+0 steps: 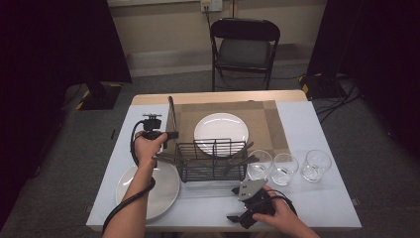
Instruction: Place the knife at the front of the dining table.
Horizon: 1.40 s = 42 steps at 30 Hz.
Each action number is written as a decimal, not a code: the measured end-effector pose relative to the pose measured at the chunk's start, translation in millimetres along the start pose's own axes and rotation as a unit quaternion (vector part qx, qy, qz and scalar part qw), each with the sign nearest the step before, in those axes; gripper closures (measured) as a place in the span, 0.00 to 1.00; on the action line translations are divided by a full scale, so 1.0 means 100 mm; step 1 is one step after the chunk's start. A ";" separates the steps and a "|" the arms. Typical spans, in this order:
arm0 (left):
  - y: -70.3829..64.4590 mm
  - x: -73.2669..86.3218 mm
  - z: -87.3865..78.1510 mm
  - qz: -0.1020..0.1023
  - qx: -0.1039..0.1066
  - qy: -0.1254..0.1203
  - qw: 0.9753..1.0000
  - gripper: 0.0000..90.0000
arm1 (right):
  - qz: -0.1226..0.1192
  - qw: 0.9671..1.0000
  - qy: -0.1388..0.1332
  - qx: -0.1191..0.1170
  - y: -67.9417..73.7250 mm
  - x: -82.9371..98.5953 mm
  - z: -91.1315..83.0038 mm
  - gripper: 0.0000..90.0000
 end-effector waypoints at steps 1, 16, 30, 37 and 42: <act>0.00 0.00 0.00 -0.002 -0.001 -0.004 1.000 0.98 | 0.000 1.000 0.000 0.000 0.00 0.00 0.00 0.14; 0.04 0.29 0.26 -0.023 0.012 0.043 0.999 0.99 | 0.000 1.000 0.000 0.000 0.00 0.00 0.00 0.14; 0.10 0.26 0.25 -0.036 0.015 0.026 0.999 0.98 | 0.000 1.000 0.000 0.000 0.00 0.00 0.00 0.14; 0.11 0.25 0.28 -0.043 0.012 0.021 0.999 0.98 | 0.000 1.000 0.000 0.000 0.00 0.00 0.00 0.14; 0.12 0.26 0.31 -0.039 0.002 0.026 0.999 0.98 | 0.000 1.000 0.000 0.000 0.00 0.00 0.00 0.14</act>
Point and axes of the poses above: each handheld gripper's, and its own axes: z roughly forward along the jaws, x roughly out of its underside, y roughly to its left, the point moved 10 cm from there along z, roughly forward along the jaws, and after that the axes turned 14 degrees about y, right-handed, at the moved point
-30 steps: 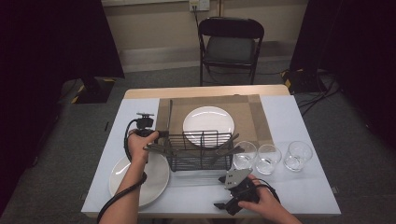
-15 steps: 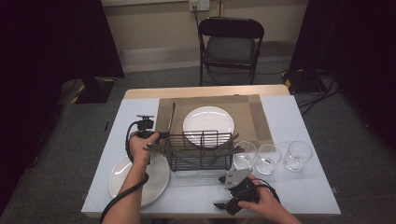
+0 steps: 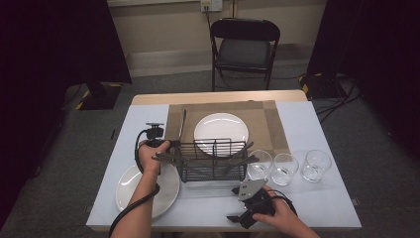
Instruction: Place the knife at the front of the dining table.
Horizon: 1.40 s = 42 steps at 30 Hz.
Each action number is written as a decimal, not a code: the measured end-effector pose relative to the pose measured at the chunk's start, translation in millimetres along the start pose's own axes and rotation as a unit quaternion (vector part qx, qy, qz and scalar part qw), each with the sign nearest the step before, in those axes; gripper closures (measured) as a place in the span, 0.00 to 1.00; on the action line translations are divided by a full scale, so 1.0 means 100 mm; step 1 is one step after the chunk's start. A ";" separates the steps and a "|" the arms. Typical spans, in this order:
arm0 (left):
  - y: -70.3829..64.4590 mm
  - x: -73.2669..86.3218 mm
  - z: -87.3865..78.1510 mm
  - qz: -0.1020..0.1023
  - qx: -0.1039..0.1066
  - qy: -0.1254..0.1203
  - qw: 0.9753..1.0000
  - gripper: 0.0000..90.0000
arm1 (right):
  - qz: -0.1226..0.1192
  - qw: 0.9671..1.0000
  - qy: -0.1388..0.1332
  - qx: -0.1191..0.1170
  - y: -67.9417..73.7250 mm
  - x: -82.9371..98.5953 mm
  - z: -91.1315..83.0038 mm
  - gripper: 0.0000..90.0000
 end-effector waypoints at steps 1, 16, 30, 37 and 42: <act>0.00 0.02 0.01 0.004 -0.003 0.007 1.000 0.98 | 0.000 1.000 0.000 0.000 0.00 0.00 0.00 0.14; 0.05 0.10 0.11 0.005 -0.008 0.008 1.000 0.98 | 0.000 1.000 0.000 0.000 0.00 0.00 0.00 0.14; 0.03 0.24 0.03 0.022 -0.021 0.029 0.999 0.97 | 0.000 1.000 0.000 0.000 0.00 0.00 0.00 0.14; 0.02 0.23 0.03 0.003 -0.014 0.027 1.000 0.99 | 0.000 1.000 0.000 0.000 0.00 0.00 0.00 0.14; -0.01 0.18 0.07 -0.005 -0.010 0.016 1.000 0.99 | 0.000 1.000 0.000 0.000 0.00 0.00 0.00 0.14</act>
Point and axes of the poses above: each handheld gripper's, and its own axes: z roughly forward along the jaws, x roughly out of its underside, y roughly to its left, the point moved 10 cm from there along z, roughly forward along the jaws, and after that the axes turned 14 degrees about y, right-handed, at the moved point
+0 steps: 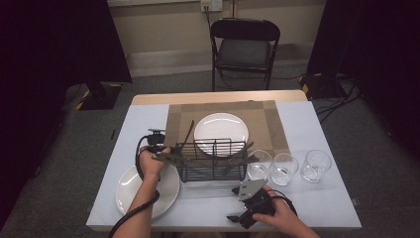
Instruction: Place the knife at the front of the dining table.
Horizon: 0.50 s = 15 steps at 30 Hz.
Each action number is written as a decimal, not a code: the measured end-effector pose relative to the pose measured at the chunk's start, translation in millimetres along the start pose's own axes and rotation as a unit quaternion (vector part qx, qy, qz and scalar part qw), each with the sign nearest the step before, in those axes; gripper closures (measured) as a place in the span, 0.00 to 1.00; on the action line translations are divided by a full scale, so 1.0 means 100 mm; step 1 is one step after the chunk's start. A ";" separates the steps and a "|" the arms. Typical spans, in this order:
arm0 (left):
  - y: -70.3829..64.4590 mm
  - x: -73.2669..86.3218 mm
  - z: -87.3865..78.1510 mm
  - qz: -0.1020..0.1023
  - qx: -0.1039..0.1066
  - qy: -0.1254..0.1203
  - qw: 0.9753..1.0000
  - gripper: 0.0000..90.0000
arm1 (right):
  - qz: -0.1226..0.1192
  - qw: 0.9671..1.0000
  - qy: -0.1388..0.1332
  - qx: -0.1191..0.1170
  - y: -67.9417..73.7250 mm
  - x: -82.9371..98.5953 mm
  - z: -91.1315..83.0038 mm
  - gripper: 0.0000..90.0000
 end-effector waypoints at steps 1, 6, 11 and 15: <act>-0.01 -0.02 0.01 0.005 -0.002 0.001 1.000 0.99 | 0.000 1.000 0.000 0.000 0.00 0.00 0.00 0.14; -0.06 -0.13 0.06 0.000 0.003 -0.012 1.000 0.99 | 0.000 1.000 0.000 0.000 0.00 0.00 0.00 0.14; -0.08 -0.13 0.07 0.016 -0.007 -0.006 1.000 0.98 | 0.000 1.000 0.000 0.000 0.00 0.00 0.00 0.14; -0.01 -0.10 0.02 0.031 -0.029 0.000 0.999 0.89 | 0.000 1.000 0.000 0.000 0.00 0.00 0.00 0.14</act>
Point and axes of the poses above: each handheld gripper's, and its own axes: z roughly forward along the jaws, x roughly out of its underside, y roughly to its left, the point moved 10 cm from there along z, roughly forward along the jaws, and after that the axes turned 14 degrees about y, right-handed, at the moved point
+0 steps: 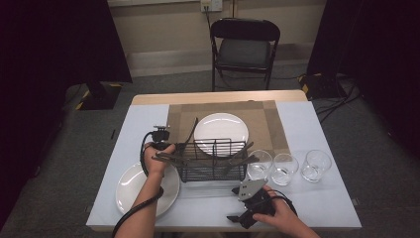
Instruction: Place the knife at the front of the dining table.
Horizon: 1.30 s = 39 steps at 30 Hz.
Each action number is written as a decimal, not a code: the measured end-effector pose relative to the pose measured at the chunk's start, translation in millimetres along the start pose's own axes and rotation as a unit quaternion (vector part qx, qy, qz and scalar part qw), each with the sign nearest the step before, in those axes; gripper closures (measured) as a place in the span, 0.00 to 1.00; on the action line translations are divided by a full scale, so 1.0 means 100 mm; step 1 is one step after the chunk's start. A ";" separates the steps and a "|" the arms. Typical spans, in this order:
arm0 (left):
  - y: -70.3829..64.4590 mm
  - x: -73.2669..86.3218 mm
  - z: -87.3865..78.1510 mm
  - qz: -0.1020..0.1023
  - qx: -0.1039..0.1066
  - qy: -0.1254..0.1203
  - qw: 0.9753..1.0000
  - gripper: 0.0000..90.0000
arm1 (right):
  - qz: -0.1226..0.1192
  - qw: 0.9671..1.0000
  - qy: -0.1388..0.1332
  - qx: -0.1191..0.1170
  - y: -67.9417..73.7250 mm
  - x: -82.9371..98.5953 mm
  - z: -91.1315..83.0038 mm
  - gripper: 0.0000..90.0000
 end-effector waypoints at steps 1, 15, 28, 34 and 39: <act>0.01 0.02 -0.01 0.004 -0.001 0.008 1.000 0.87 | 0.000 1.000 0.000 0.000 0.00 0.00 0.00 0.14; 0.03 0.22 -0.12 0.064 -0.040 0.032 0.997 0.56 | -0.001 1.000 0.000 0.000 0.00 0.00 0.00 0.14; -0.06 0.23 -0.08 0.092 -0.073 0.044 0.992 0.62 | 0.000 1.000 0.000 0.000 0.00 0.00 0.00 0.14; -0.06 0.20 -0.07 0.087 -0.082 0.049 0.992 0.80 | 0.000 1.000 0.000 0.000 0.00 0.00 0.00 0.14; -0.02 0.16 -0.07 0.067 -0.081 0.046 0.993 0.81 | -0.001 1.000 0.000 0.000 0.00 0.00 0.00 0.14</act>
Point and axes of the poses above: each handheld gripper's, and its own axes: z roughly forward along the jaws, x roughly out of its underside, y roughly to its left, the point moved 10 cm from there along z, roughly forward along the jaws, and after that the axes turned 14 degrees about y, right-handed, at the moved point
